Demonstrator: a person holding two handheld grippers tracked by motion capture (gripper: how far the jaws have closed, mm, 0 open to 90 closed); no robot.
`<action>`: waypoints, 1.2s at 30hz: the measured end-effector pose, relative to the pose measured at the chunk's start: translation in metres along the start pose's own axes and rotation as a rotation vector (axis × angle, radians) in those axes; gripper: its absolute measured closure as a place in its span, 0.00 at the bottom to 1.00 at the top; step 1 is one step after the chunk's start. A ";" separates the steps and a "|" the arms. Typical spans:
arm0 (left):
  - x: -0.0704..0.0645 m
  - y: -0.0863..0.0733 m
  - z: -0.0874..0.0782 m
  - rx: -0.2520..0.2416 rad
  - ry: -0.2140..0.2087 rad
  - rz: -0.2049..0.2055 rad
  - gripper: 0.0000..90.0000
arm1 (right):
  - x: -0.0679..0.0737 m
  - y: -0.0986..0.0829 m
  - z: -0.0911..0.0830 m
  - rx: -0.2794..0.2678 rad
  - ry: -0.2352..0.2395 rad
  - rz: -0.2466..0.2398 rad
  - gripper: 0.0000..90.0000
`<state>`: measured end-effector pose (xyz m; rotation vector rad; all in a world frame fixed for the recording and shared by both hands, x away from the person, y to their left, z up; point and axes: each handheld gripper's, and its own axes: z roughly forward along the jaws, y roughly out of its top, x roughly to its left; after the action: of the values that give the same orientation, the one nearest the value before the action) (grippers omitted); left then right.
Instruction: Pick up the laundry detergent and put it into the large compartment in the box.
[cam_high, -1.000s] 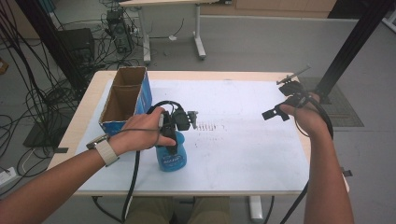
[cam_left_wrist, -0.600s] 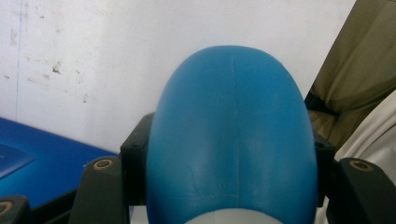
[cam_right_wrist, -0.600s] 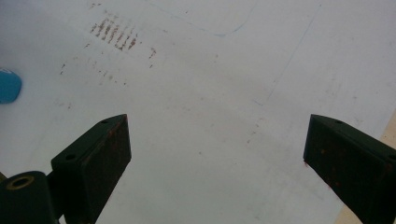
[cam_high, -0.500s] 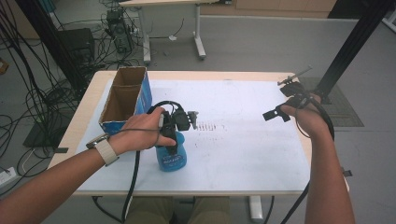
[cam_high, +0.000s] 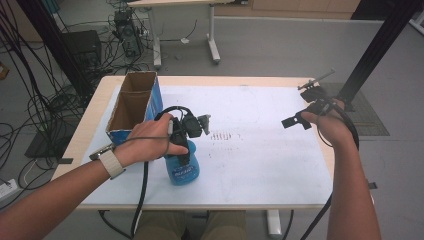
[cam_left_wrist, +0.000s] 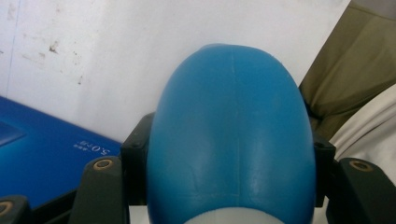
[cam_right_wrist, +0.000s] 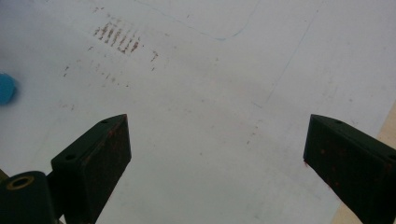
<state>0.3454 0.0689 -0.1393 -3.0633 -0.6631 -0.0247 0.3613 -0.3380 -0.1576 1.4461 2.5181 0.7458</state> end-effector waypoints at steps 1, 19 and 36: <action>0.000 0.000 -0.006 0.002 0.000 -0.009 0.43 | 0.000 0.000 0.000 -0.001 -0.002 -0.001 0.08; 0.009 0.001 -0.078 -0.006 0.014 -0.196 0.43 | 0.003 -0.002 -0.006 -0.004 -0.010 -0.004 0.08; 0.028 -0.008 -0.136 -0.016 0.017 -0.327 0.43 | 0.007 0.001 -0.012 -0.015 -0.016 -0.015 0.08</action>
<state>0.3657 0.0865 -0.0031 -2.9284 -1.1575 -0.0574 0.3542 -0.3362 -0.1465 1.4217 2.5037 0.7460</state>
